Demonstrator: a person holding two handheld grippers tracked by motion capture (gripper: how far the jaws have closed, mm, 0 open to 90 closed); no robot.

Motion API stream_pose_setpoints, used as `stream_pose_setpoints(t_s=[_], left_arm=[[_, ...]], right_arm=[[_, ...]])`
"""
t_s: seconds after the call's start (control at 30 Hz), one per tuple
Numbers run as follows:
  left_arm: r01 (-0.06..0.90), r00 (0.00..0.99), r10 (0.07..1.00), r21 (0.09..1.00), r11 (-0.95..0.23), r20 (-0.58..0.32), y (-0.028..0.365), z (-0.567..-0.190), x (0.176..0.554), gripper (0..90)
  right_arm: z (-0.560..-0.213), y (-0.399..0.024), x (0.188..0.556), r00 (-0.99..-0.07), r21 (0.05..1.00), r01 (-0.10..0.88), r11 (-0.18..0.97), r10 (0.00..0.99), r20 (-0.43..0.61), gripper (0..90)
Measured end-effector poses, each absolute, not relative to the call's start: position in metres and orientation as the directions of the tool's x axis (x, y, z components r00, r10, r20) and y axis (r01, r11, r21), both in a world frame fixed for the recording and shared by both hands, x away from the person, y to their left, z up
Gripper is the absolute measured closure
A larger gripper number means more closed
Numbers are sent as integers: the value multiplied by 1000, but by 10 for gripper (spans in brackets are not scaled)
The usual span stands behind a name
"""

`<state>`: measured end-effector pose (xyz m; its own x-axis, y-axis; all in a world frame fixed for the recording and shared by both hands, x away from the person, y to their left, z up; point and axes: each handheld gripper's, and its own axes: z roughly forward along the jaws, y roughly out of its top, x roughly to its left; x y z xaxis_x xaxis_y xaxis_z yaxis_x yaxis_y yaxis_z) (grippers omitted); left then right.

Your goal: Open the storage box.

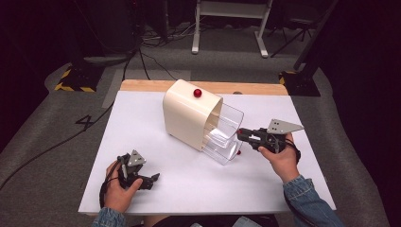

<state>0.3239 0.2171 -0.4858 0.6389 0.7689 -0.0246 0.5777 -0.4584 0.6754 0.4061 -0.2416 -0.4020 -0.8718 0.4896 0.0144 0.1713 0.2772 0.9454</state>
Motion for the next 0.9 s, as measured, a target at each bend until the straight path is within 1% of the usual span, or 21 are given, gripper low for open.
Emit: stream_pose_setpoints(t_s=[0.2, 0.23, 0.27, 0.3, 0.37, 0.47, 0.9], left_arm=[[576, 640, 768, 675, -461, -22, 217, -486, 324, 65], [576, 640, 768, 675, -461, -22, 217, -486, 324, 65], [575, 640, 768, 676, -460, -21, 217, -486, 324, 65], [576, 640, 768, 675, -461, -21, 217, -486, 324, 65], [576, 640, 768, 676, -461, -22, 217, -486, 324, 64], [576, 640, 768, 675, -461, -21, 217, -486, 324, 65], [574, 639, 769, 677, -461, -19, 217, -486, 323, 65]], right_arm=[[-404, -244, 406, -873, 943, 180, 279, 487, 22, 740], [-405, -245, 406, -870, 943, 184, 279, 492, 24, 698], [-405, -245, 406, -870, 943, 184, 279, 492, 24, 698], [-407, -245, 405, -866, 941, 179, 286, 500, 13, 656], [-407, -246, 405, -867, 940, 183, 289, 498, 15, 644], [-409, -249, 405, -864, 937, 184, 295, 504, 11, 589], [-408, -278, 396, -848, 930, 196, 311, 531, 1, 535]])
